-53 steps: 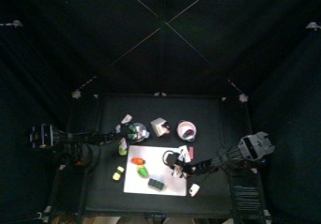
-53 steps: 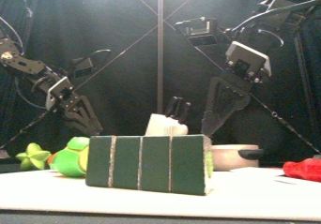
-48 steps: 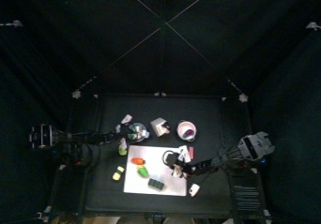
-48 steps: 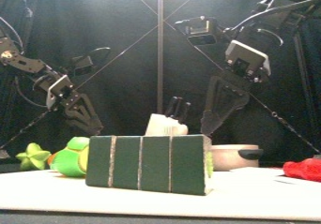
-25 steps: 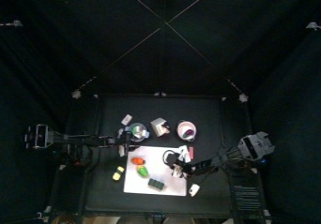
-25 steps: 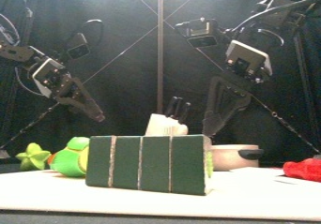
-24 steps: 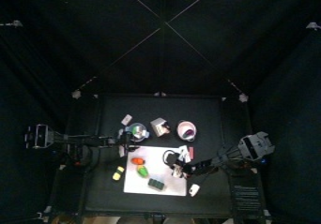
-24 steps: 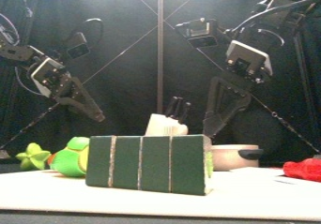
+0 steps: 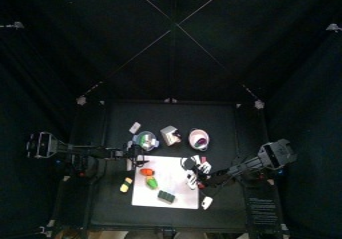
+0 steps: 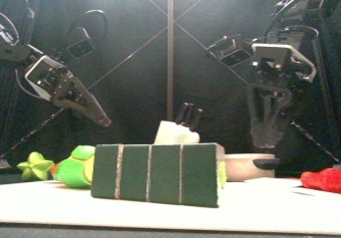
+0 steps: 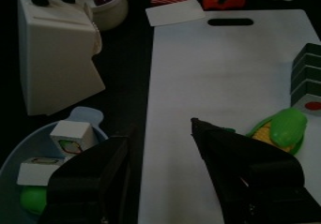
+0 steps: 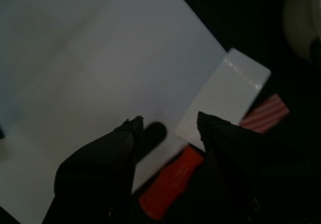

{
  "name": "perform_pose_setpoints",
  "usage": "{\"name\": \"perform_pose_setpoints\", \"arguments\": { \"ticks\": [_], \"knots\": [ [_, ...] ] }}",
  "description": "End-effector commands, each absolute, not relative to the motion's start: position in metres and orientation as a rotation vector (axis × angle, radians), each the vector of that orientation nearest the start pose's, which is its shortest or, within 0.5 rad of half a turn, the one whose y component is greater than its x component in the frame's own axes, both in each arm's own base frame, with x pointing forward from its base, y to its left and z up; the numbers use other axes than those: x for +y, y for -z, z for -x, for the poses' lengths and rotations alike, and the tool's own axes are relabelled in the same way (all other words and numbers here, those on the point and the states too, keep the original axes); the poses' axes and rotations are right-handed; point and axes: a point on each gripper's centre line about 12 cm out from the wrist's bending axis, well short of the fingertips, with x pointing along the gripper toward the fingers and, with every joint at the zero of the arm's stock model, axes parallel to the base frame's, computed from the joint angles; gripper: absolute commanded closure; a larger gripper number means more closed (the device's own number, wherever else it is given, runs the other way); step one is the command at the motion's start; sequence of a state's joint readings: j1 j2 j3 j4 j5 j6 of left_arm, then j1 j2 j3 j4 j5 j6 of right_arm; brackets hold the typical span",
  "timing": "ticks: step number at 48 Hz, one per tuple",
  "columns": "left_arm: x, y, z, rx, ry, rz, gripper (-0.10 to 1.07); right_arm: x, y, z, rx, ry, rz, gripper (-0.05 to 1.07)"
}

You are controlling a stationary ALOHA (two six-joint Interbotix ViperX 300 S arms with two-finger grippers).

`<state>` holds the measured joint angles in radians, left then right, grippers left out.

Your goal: Grab ketchup bottle

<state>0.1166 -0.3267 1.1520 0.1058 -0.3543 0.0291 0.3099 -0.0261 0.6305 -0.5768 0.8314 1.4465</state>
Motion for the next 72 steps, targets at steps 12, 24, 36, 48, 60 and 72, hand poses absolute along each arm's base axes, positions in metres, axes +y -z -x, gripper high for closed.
{"name": "perform_pose_setpoints", "arguments": {
  "ticks": [12, 24, 36, 48, 60, 72],
  "knots": [
    [0.031, -0.184, -0.281, 0.381, -0.050, -0.123, 0.12, 0.064, -0.176, -0.316, 1.100, 0.759, -0.594, 0.18],
    [0.057, -0.215, -0.271, 0.286, -0.151, -0.133, 0.12, 0.071, -0.173, -0.314, 1.150, 0.784, -0.695, 0.18],
    [0.062, -0.220, -0.251, 0.244, -0.198, -0.118, 0.12, 0.075, -0.161, -0.317, 1.168, 0.840, -0.762, 0.18],
    [0.058, -0.218, -0.250, 0.243, -0.183, -0.121, 0.12, 0.082, -0.141, -0.319, 1.217, 0.871, -0.797, 0.18],
    [0.058, -0.217, -0.249, 0.246, -0.182, -0.123, 0.12, 0.085, -0.129, -0.317, 1.250, 0.892, -0.797, 0.18],
    [0.057, -0.215, -0.248, 0.252, -0.181, -0.120, 0.12, 0.085, -0.122, -0.318, 1.250, 0.886, -0.791, 0.20]
  ]
}}
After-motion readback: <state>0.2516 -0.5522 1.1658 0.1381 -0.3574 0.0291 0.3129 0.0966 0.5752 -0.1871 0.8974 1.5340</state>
